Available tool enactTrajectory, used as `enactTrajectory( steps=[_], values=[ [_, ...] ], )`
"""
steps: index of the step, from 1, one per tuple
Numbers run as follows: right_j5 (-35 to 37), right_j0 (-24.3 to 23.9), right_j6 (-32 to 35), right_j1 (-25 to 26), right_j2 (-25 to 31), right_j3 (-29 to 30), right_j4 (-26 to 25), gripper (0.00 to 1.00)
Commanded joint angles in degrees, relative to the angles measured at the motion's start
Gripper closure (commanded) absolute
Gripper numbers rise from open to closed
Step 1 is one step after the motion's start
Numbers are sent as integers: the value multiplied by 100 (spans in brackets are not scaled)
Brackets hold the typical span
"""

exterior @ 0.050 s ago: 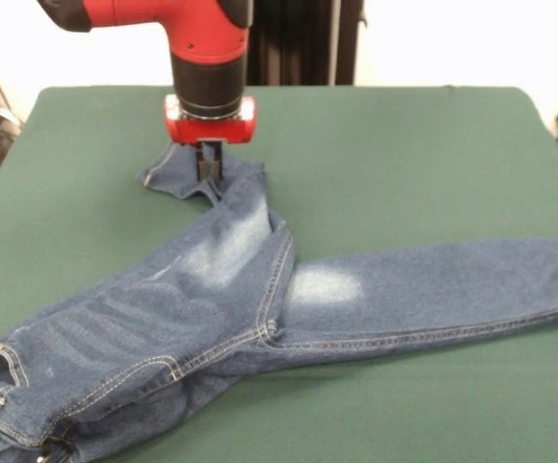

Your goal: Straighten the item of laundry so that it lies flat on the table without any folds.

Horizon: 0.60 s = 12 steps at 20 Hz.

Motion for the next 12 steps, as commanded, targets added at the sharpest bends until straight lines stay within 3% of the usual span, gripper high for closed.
enactTrajectory(
  steps=[1, 7, 12],
  values=[
    [-746, 822, 1237, 456, 66, 38, 726, 100],
    [-905, 1226, 1485, 351, -163, 51, 1202, 100],
    [-1365, 1179, 1526, 336, -151, 219, 1808, 100]
  ],
)
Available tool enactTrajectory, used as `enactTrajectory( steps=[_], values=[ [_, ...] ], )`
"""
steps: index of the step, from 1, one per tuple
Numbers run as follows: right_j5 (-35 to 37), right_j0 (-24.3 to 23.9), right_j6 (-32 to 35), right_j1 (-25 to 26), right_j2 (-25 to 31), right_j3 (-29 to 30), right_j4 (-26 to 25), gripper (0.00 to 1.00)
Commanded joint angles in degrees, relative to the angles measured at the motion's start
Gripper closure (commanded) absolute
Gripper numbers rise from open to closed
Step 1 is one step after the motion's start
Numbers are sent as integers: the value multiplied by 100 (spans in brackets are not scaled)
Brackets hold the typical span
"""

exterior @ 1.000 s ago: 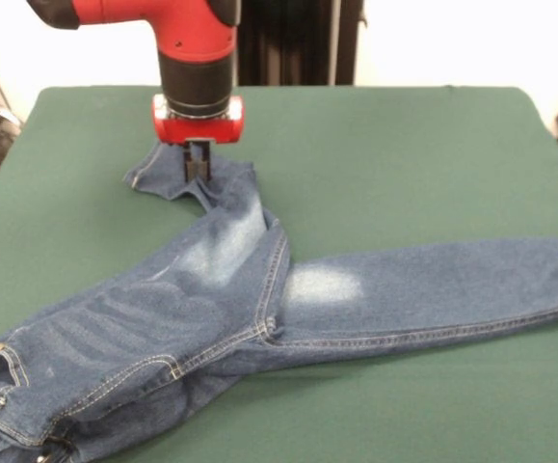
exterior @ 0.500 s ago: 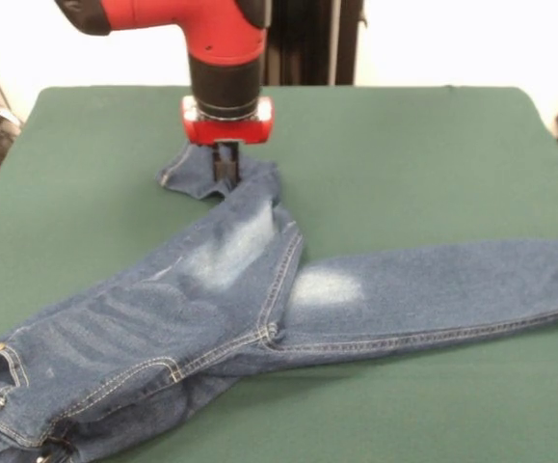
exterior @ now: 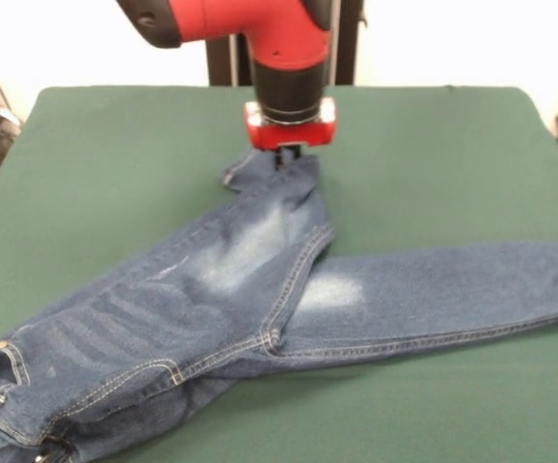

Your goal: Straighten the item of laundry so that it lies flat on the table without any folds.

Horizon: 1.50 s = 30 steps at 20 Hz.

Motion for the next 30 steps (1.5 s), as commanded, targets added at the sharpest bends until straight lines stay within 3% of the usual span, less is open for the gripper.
enactTrajectory(
  steps=[1, 7, 18, 24, 30],
  values=[
    [-1083, 184, 1410, 265, 156, 250, 938, 100],
    [-2051, -110, 1357, 574, 368, 478, 1517, 100],
    [-2848, -596, 956, 1007, 921, 810, 2193, 100],
    [-3190, -1253, 594, 1750, 1691, 944, 2107, 100],
    [-3334, -1809, 224, 2412, 2292, 1018, 1673, 100]
  ],
)
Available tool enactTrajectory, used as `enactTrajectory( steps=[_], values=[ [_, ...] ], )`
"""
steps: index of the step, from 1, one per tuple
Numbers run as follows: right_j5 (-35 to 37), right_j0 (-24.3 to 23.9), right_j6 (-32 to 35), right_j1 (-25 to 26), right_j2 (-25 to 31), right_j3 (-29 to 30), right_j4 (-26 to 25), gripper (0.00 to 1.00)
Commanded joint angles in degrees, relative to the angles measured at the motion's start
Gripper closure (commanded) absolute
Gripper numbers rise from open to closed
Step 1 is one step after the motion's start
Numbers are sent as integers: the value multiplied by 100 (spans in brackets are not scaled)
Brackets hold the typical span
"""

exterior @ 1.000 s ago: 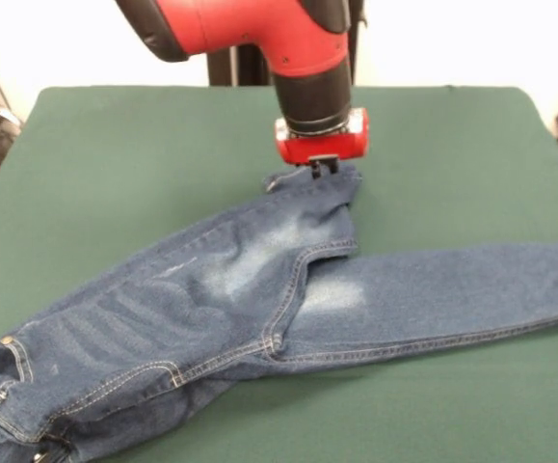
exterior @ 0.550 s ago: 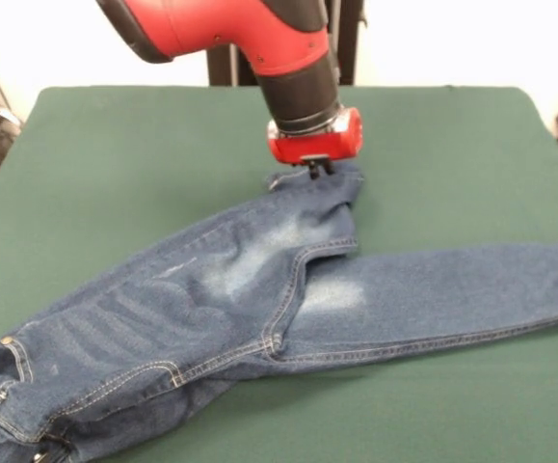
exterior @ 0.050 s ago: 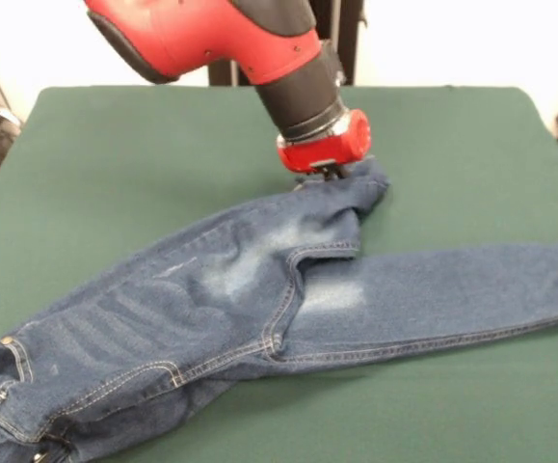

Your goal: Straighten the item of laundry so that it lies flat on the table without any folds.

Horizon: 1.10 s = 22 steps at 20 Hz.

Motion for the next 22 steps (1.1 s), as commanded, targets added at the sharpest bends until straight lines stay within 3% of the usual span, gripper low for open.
enactTrajectory(
  steps=[1, 11, 19, 20, 22],
  values=[
    [-588, -286, 131, 1307, 1457, 188, -258, 100],
    [-40, -1017, -599, 2626, 2155, 13, -946, 100],
    [245, -1246, -680, 2815, 2166, 18, -1222, 100],
    [306, -1250, -719, 2788, 2179, 6, -1322, 0],
    [364, -1289, -813, 2818, 2177, 1, -1358, 0]
  ],
)
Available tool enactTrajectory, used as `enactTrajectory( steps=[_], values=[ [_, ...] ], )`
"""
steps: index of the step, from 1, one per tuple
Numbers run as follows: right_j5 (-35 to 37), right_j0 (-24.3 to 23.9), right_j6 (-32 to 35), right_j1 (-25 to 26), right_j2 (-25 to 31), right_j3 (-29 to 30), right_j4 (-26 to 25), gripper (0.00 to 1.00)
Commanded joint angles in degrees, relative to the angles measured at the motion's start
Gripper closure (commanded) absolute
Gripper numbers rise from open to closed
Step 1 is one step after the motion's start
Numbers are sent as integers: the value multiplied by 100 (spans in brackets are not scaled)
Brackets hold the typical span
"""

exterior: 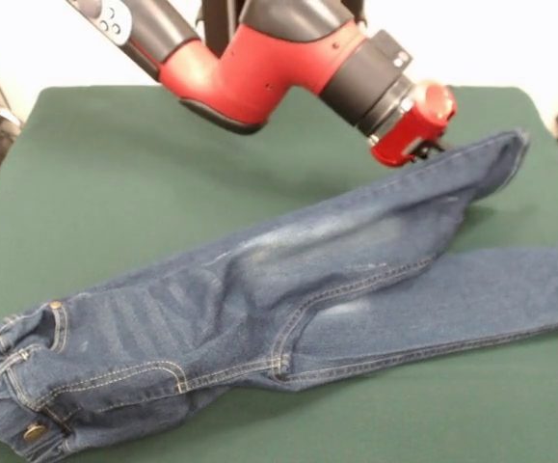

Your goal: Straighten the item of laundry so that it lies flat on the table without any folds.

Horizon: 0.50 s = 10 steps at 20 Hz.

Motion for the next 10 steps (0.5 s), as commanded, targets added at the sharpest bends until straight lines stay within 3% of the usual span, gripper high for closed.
enactTrajectory(
  steps=[1, 10],
  values=[
    [716, 113, -836, 362, 349, -88, -426, 0],
    [996, -170, -953, 562, 371, -99, -549, 0]
  ],
)
